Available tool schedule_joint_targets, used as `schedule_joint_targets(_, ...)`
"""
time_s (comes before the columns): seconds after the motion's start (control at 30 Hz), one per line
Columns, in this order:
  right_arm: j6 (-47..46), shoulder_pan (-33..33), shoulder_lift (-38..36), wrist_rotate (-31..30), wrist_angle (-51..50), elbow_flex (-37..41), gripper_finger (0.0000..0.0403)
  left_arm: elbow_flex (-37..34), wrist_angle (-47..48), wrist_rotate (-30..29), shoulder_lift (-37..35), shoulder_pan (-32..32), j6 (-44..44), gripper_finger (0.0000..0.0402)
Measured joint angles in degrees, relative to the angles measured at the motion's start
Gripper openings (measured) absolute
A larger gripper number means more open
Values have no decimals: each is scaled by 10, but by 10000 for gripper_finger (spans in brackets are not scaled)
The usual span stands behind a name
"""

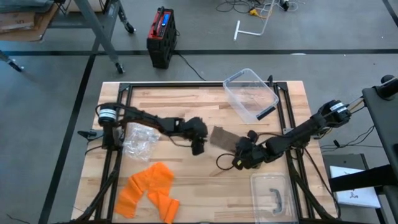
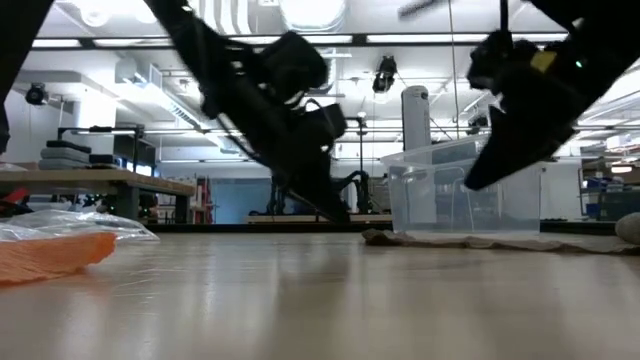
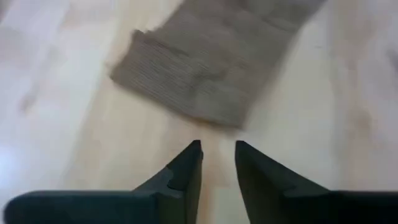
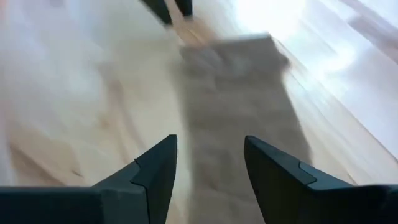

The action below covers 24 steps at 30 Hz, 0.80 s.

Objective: Roll bandage
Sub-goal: Uncoil the brown bandage

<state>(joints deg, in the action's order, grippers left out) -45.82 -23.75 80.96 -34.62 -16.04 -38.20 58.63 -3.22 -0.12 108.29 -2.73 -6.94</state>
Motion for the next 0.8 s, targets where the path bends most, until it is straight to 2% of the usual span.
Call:
schedule_joint_targets(0.13,36,12,11,-1,52,0,183,-69,-146,-19,2,29,-43,137)
schedule_joint_targets(0.2,49,21,18,-2,65,0,183,-82,-221,-37,16,40,-49,157)
schedule_joint_targets(0.27,63,31,28,-3,83,0,183,-89,-250,-59,29,47,-58,177)
schedule_joint_targets(0.4,97,49,52,-3,137,-2,183,-75,-250,-71,66,44,-85,204)
schedule_joint_targets(0.53,142,60,86,-2,156,-20,183,-47,-228,-80,83,38,-108,211)
schedule_joint_targets(0.67,176,72,130,1,155,-38,183,-31,-222,-102,92,37,-98,203)
schedule_joint_targets(0.8,188,77,161,1,154,-50,183,-20,-222,-122,102,35,-86,175)
